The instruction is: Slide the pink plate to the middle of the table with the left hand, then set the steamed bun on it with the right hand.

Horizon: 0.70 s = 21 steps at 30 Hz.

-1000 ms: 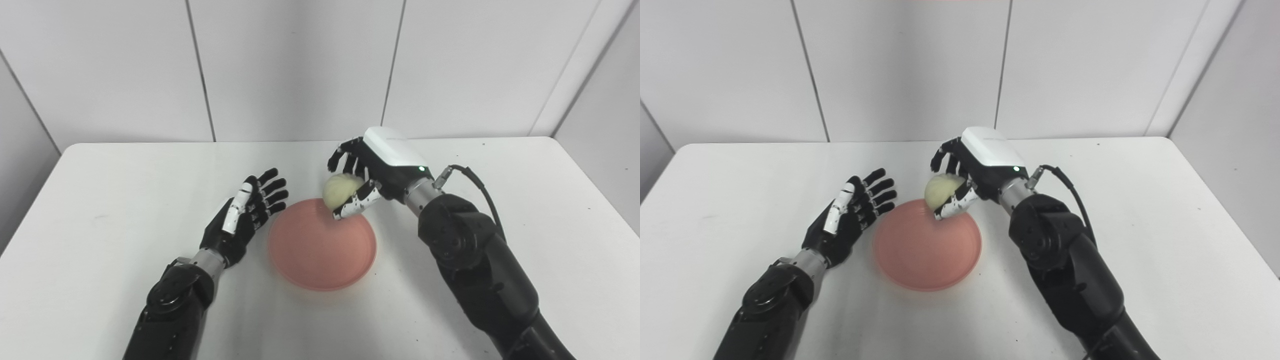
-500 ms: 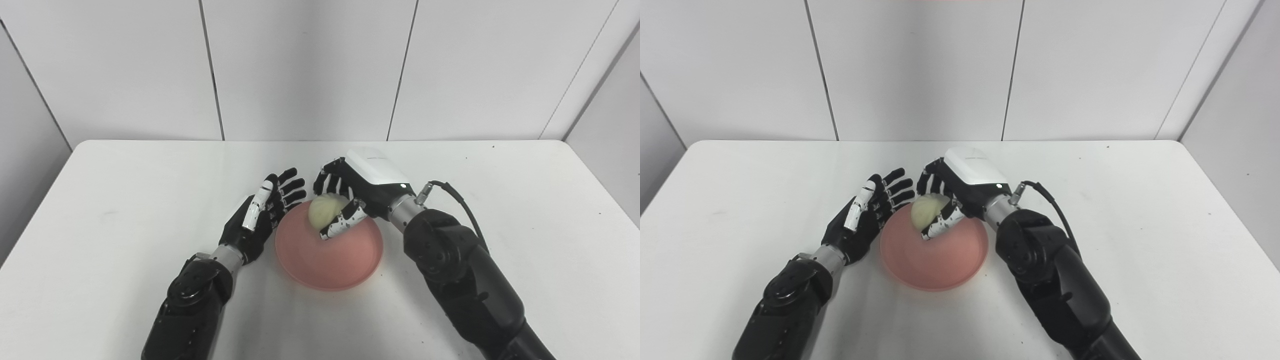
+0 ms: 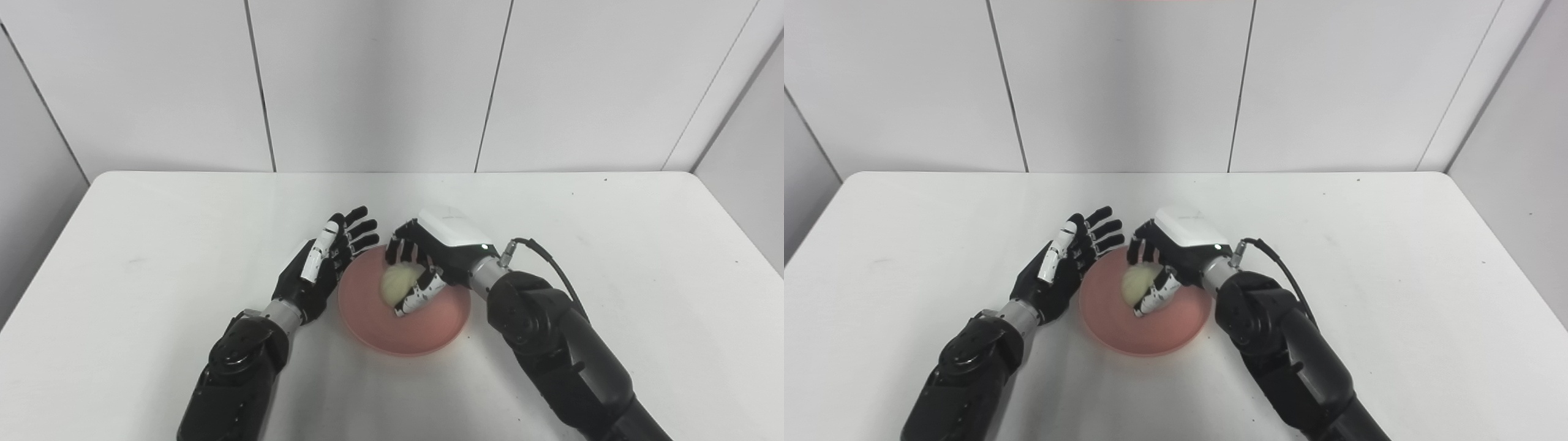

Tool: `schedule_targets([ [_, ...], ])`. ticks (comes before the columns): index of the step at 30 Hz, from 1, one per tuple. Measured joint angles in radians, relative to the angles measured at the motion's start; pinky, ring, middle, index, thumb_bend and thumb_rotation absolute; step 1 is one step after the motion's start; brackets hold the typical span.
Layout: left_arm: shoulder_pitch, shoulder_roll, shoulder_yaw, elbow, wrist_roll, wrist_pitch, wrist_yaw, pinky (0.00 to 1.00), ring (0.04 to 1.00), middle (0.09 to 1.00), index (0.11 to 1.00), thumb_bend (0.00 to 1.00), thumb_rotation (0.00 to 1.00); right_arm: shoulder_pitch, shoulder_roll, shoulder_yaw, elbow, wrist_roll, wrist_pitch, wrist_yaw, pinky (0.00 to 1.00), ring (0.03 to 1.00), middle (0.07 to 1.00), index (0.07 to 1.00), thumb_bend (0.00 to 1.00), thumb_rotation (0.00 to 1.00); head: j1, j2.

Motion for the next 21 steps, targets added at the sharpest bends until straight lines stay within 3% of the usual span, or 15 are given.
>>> schedule_targets([
  [7, 0.002, -0.001, -0.001, -0.004, 0.001, 0.002, 0.000, 0.88, 0.886, 0.898, 0.892, 0.40, 1.00, 0.001, -0.001, 0.021, 0.043, -0.006, -0.019, -0.014, 0.28, 0.351, 0.478, 0.489, 0.53, 0.00, 0.002, 0.005],
  [9, 0.003, -0.002, -0.001, -0.007, 0.002, 0.006, 0.001, 0.88, 0.883, 0.896, 0.890, 0.40, 1.00, 0.000, -0.002, 0.030, 0.043, -0.020, -0.022, -0.018, 0.32, 0.401, 0.435, 0.528, 0.52, 0.00, 0.003, 0.006],
  [11, 0.004, -0.002, -0.001, -0.010, 0.003, 0.010, 0.002, 0.87, 0.881, 0.895, 0.890, 0.40, 1.00, -0.001, -0.003, 0.038, 0.041, -0.034, -0.022, -0.019, 0.40, 0.483, 0.439, 0.543, 0.52, 0.00, 0.003, 0.006],
  [12, 0.004, -0.003, -0.001, -0.011, 0.004, 0.013, 0.003, 0.88, 0.884, 0.897, 0.892, 0.40, 1.00, -0.002, -0.004, 0.043, 0.037, -0.042, -0.022, -0.019, 0.43, 0.522, 0.486, 0.535, 0.52, 0.03, 0.003, 0.006],
  [14, 0.004, -0.003, -0.002, -0.013, 0.008, 0.015, 0.004, 0.88, 0.887, 0.900, 0.894, 0.40, 1.00, -0.002, -0.007, 0.050, 0.025, -0.060, -0.022, -0.007, 0.46, 0.573, 0.625, 0.507, 0.51, 0.11, 0.005, 0.006],
  [15, 0.004, -0.003, -0.003, -0.014, 0.012, 0.015, 0.004, 0.88, 0.888, 0.900, 0.893, 0.39, 1.00, -0.002, -0.009, 0.052, 0.016, -0.066, -0.021, 0.003, 0.49, 0.611, 0.685, 0.651, 0.56, 0.17, 0.005, 0.008],
  [16, 0.004, -0.004, -0.003, -0.015, 0.014, 0.016, 0.004, 0.88, 0.888, 0.900, 0.892, 0.39, 1.00, -0.002, -0.011, 0.053, 0.006, -0.071, -0.021, 0.022, 0.50, 0.631, 0.716, 0.725, 0.59, 0.20, 0.005, 0.008],
  [17, 0.004, -0.005, -0.003, -0.015, 0.016, 0.016, 0.004, 0.88, 0.887, 0.899, 0.893, 0.39, 1.00, -0.002, -0.012, 0.053, -0.002, -0.078, -0.018, 0.038, 0.54, 0.701, 0.794, 0.804, 0.62, 0.30, 0.005, 0.008],
  [21, 0.005, -0.010, 0.003, -0.016, 0.016, 0.016, 0.004, 0.86, 0.866, 0.879, 0.867, 0.38, 0.99, 0.000, -0.015, 0.052, -0.078, -0.105, 0.052, 0.151, 0.59, 0.810, 0.923, 0.919, 0.73, 0.61, 0.006, 0.008],
])
